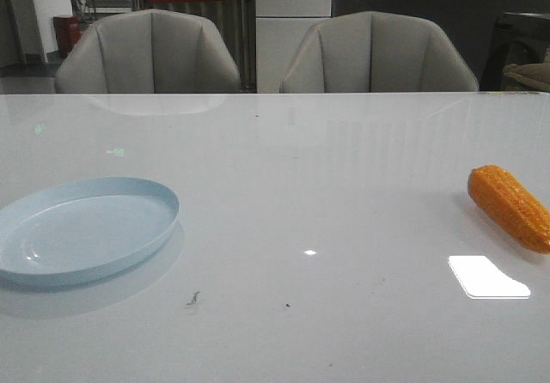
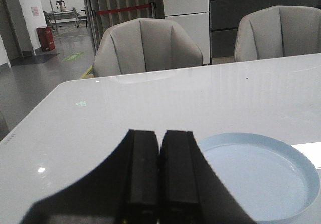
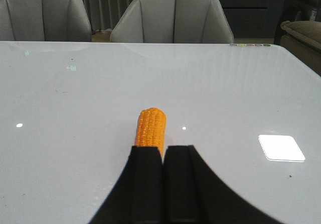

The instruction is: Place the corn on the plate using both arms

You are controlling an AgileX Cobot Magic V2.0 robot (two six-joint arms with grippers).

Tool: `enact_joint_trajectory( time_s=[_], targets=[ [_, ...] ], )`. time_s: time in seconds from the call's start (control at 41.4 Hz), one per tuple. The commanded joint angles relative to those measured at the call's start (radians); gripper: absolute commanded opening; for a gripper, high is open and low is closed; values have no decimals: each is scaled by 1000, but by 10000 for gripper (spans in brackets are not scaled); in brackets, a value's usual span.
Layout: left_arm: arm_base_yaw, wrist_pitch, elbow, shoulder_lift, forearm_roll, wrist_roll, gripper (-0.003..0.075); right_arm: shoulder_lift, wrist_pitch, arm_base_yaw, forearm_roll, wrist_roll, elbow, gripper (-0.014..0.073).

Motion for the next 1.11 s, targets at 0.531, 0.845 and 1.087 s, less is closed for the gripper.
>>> enact_joint_trajectory(
  time_s=[0.531,0.845,1.087],
  targets=[
    [-5,-93,38,-16,-7,-7,89,-18,-88,-2,1,-5,-22,30],
    [-5,-214,38,-16,-11,-7,89,-18,-94,-2,1,-5,-22,30],
    [-5,-431,24,-16,-30,-20,89,-18,-236,-2,8,-5,-24,30]
  ],
)
